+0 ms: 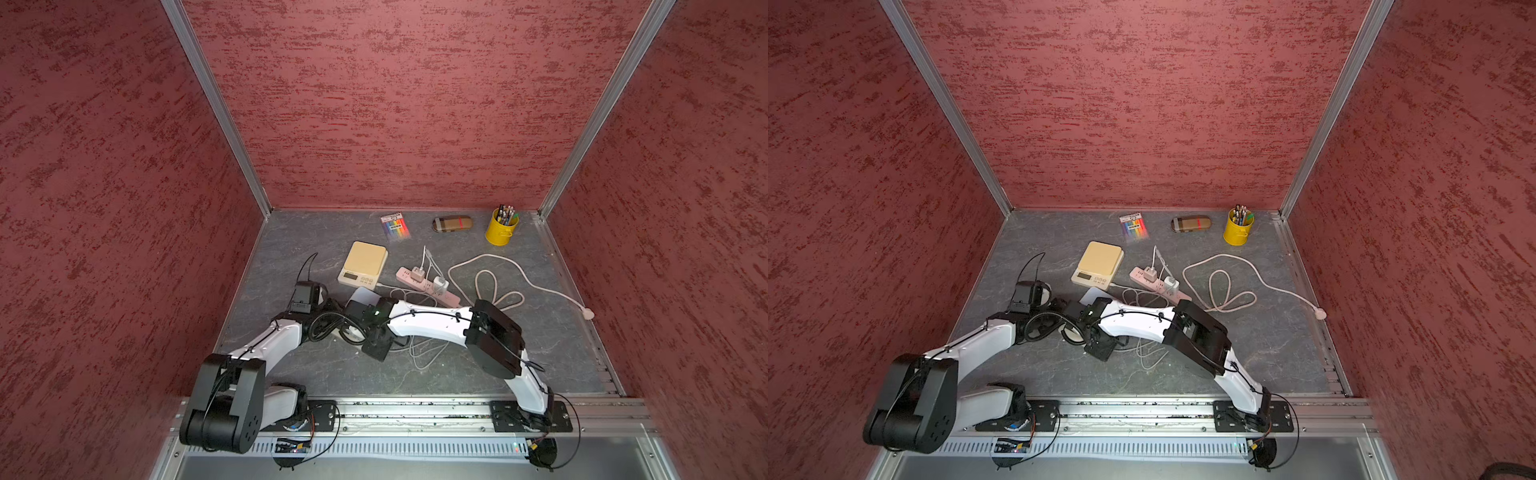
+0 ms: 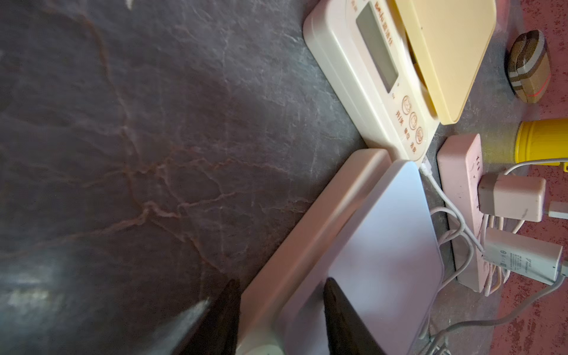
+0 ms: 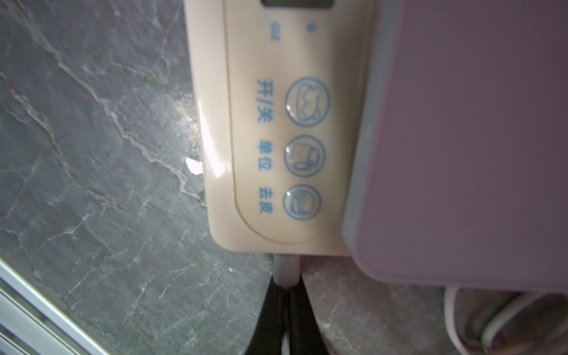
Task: Charge the electronic scale
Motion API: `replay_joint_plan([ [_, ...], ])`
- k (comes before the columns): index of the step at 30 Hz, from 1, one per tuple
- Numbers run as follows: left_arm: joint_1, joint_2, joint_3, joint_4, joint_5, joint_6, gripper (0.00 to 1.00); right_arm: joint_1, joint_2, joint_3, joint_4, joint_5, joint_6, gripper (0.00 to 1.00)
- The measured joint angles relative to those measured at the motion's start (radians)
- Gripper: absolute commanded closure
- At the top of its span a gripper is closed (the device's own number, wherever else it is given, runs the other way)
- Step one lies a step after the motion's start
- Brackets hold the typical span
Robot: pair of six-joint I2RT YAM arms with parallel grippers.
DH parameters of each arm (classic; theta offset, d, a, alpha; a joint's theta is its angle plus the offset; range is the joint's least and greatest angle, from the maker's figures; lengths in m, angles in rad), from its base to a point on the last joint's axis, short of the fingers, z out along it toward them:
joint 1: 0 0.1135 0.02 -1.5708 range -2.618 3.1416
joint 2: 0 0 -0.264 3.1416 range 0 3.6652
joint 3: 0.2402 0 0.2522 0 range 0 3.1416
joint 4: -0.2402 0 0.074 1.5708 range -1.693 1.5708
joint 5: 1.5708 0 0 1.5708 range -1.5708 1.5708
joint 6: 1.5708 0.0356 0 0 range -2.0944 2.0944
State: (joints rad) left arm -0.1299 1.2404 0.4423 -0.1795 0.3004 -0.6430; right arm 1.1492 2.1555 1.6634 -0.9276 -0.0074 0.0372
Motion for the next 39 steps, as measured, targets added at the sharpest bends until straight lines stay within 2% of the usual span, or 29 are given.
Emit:
replay_joint_plan([
  [4, -0.004, -0.003, -0.003, -0.022, 0.024, -0.031, 0.55, 0.0, -0.002, -0.002, 0.035, 0.016, 0.029, 0.71],
  [9, 0.005, -0.004, 0.022, -0.073, 0.032, -0.018, 0.53, 0.001, -0.011, -0.013, 0.046, 0.034, 0.035, 0.61],
  [13, 0.031, -0.009, 0.047, -0.159, 0.049, 0.019, 0.48, 0.001, -0.057, -0.082, 0.117, 0.051, 0.039, 0.52],
  [22, 0.068, -0.055, 0.133, -0.42, 0.095, 0.09, 0.42, -0.002, -0.369, -0.327, 0.382, 0.156, 0.06, 0.41],
  [26, 0.103, -0.087, 0.211, -0.488, 0.086, 0.139, 0.38, -0.003, -0.508, -0.419, 0.458, 0.212, 0.05, 0.4],
  [28, 0.117, -0.107, 0.252, -0.502, 0.079, 0.175, 0.36, -0.004, -0.568, -0.467, 0.484, 0.278, 0.04, 0.34],
  [30, 0.124, -0.13, 0.283, -0.5, 0.064, 0.215, 0.32, -0.003, -0.633, -0.523, 0.521, 0.367, 0.028, 0.2],
  [31, 0.125, -0.142, 0.296, -0.492, 0.058, 0.238, 0.25, -0.004, -0.68, -0.562, 0.544, 0.426, 0.01, 0.1],
  [32, 0.125, -0.151, 0.306, -0.479, 0.05, 0.259, 0.02, -0.006, -0.727, -0.6, 0.575, 0.484, -0.002, 0.01],
  [36, 0.129, -0.144, 0.349, -0.399, 0.008, 0.348, 0.0, -0.047, -0.939, -0.778, 0.795, 0.697, -0.126, 0.01],
  [39, 0.132, -0.1, 0.388, -0.32, -0.03, 0.393, 0.0, -0.129, -1.069, -0.91, 0.99, 0.804, -0.227, 0.01],
])
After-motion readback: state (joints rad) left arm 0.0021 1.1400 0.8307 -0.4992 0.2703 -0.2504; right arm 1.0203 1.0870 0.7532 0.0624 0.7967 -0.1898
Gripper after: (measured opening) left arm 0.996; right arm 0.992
